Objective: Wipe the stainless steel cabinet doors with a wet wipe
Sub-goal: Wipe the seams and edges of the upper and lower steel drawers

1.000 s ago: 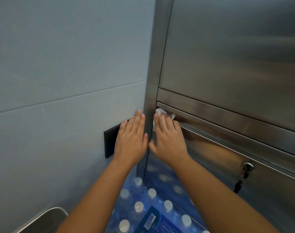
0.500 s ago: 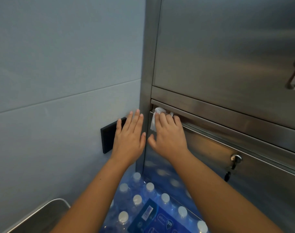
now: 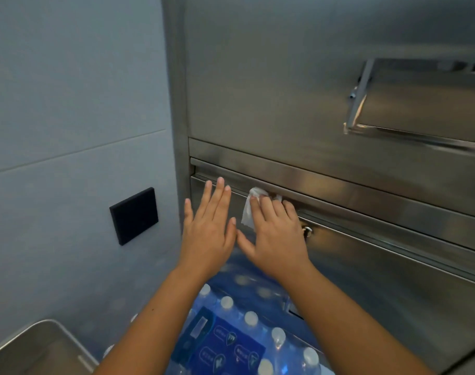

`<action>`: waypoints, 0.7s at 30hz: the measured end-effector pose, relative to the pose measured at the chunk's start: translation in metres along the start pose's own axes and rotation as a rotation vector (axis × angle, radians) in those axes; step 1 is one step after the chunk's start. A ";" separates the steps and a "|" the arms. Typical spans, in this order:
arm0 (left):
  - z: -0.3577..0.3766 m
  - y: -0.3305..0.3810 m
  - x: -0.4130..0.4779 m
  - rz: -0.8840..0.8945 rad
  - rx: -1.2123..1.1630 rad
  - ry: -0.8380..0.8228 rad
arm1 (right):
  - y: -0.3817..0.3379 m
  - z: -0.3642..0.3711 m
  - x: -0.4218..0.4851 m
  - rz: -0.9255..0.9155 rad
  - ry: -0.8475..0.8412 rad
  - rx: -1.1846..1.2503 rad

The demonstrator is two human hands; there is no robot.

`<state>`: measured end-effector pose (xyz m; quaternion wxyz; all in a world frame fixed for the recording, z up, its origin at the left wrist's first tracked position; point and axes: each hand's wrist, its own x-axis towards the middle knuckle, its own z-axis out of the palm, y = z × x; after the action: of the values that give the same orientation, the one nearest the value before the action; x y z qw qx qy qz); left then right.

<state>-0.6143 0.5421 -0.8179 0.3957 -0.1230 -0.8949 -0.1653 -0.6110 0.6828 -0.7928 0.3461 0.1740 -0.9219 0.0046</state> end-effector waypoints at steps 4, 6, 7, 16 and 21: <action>0.000 0.024 0.002 0.048 -0.023 -0.008 | 0.018 -0.013 -0.016 0.024 0.051 0.001; 0.001 0.037 0.003 0.069 -0.030 -0.004 | 0.028 -0.019 -0.025 0.028 0.062 -0.007; 0.002 0.044 0.003 0.079 -0.037 -0.002 | 0.033 -0.022 -0.030 0.029 0.062 -0.005; 0.010 0.116 -0.009 0.123 -0.192 -0.034 | 0.075 -0.044 -0.069 0.072 0.058 0.018; 0.013 0.144 -0.014 0.155 -0.226 -0.062 | 0.098 -0.056 -0.092 0.079 0.113 0.013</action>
<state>-0.5637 0.6780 -0.8078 0.3633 -0.2404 -0.8702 -0.2300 -0.5426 0.8118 -0.7977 0.3959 0.1394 -0.9070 0.0340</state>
